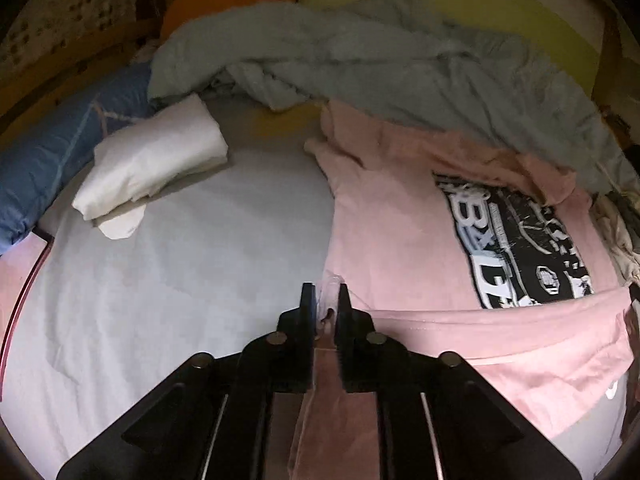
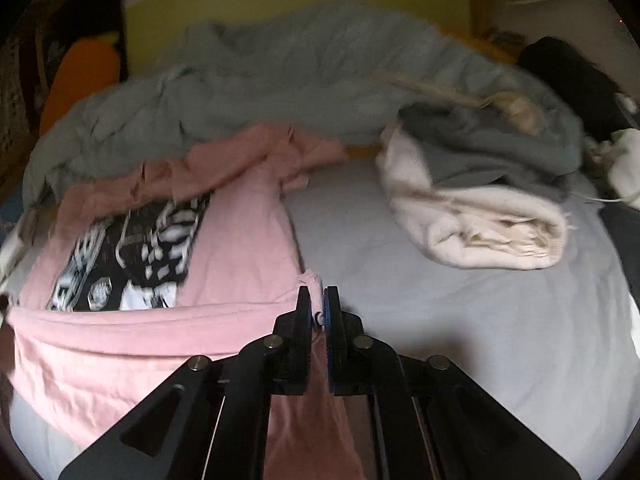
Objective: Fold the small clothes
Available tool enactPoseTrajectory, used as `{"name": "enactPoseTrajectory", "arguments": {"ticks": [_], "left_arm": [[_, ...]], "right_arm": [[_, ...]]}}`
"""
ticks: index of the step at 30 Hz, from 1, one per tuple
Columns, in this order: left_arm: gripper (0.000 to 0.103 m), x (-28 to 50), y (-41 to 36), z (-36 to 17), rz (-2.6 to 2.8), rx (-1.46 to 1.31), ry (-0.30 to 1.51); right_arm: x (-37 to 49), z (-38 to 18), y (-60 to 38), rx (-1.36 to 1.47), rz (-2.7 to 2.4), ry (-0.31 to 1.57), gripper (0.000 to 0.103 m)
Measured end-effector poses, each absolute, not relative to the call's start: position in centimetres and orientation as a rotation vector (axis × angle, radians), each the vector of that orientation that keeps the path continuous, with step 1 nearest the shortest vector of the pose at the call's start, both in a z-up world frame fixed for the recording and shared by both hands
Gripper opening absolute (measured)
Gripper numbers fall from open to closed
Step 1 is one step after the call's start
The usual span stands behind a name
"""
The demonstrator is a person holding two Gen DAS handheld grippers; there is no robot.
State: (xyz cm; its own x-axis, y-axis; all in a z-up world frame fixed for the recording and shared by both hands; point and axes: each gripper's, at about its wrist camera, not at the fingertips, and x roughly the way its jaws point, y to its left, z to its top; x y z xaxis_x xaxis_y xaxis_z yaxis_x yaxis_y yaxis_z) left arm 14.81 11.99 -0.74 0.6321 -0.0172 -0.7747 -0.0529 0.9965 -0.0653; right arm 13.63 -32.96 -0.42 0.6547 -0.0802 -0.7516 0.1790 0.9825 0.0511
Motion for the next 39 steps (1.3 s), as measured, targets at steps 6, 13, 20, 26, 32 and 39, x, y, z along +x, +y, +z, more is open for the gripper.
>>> {"name": "enactPoseTrajectory", "arguments": {"ticks": [6, 13, 20, 26, 32, 39], "left_arm": [[0.073, 11.3, 14.4, 0.4, -0.025, -0.159, 0.871], [0.072, 5.5, 17.3, -2.7, -0.211, -0.491, 0.964], [0.006, 7.4, 15.4, -3.5, -0.296, -0.517, 0.947], [0.003, 4.5, 15.8, -1.9, -0.218, -0.44, 0.906], [0.0, -1.3, 17.5, -2.3, -0.133, -0.406, 0.989], [0.0, -3.5, 18.0, -1.6, -0.08, -0.295, 0.943]], "right_arm": [[10.6, 0.9, -36.0, 0.166, -0.146, 0.782, 0.062], [5.9, 0.3, -37.7, 0.36, -0.028, 0.86, 0.062], [6.3, -2.7, -35.2, 0.356, 0.08, 0.903, 0.037], [4.2, -0.7, -34.8, 0.31, 0.001, 0.858, 0.007], [-3.2, 0.2, -33.5, 0.257, -0.01, 0.91, 0.007], [-5.8, -0.6, -32.5, 0.144, -0.133, 0.944, 0.035]]}}
